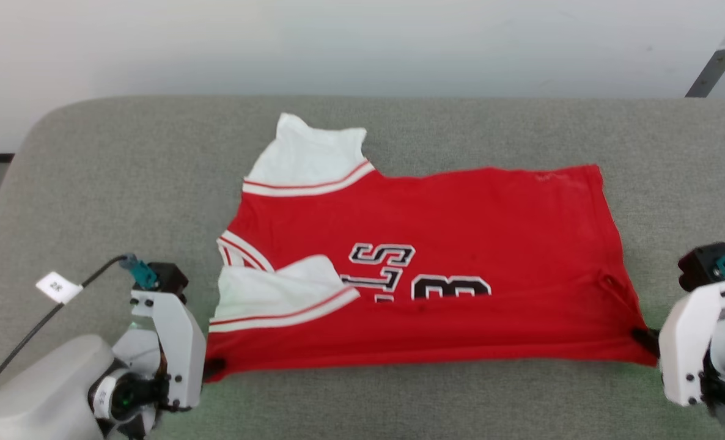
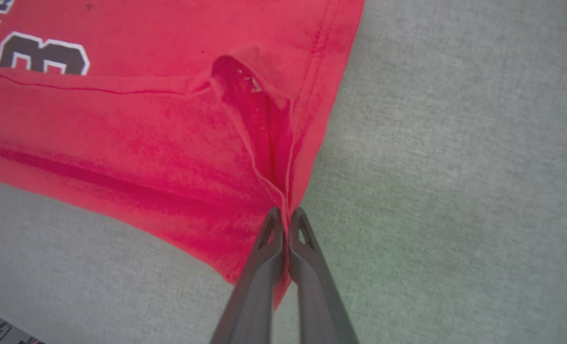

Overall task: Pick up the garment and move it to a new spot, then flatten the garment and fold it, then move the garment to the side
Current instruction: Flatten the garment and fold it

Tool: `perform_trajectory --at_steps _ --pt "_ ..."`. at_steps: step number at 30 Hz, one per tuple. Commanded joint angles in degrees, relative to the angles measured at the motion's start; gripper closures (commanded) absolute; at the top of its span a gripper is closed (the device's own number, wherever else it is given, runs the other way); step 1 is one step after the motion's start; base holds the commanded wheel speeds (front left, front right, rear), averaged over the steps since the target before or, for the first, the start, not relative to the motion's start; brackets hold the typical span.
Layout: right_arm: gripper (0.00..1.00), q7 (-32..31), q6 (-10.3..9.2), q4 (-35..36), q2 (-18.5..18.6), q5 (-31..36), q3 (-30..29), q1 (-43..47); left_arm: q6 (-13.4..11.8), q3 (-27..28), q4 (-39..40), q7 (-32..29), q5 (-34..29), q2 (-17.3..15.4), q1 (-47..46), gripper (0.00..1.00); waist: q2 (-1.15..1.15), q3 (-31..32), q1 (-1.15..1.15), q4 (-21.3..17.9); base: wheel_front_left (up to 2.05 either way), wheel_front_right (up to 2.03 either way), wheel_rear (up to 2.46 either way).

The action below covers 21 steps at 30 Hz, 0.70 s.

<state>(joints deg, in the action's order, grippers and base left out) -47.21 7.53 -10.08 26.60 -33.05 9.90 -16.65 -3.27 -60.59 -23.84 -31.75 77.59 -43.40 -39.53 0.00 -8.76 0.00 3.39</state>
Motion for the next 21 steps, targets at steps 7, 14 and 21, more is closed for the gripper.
perform_trajectory --at_steps 7,14,21 --pt "1.00 -3.53 -0.08 5.81 1.46 -0.15 -3.48 7.47 -6.12 -0.54 10.33 -0.45 0.23 -4.60 4.33 1.00 0.00 2.05 0.00 0.28 0.00 0.00 0.00" --pt "1.00 -3.16 -0.08 6.63 -2.12 1.31 -4.72 11.20 -8.08 -1.39 12.30 -0.03 1.50 -3.62 7.97 1.00 0.00 2.66 0.00 -0.08 0.00 0.00 0.00" --pt "0.30 -1.02 -0.07 5.59 -3.58 1.84 -2.61 11.50 -7.67 -1.21 9.47 0.75 2.11 -1.64 8.34 0.00 0.00 2.97 0.00 -0.29 0.00 0.00 0.00"
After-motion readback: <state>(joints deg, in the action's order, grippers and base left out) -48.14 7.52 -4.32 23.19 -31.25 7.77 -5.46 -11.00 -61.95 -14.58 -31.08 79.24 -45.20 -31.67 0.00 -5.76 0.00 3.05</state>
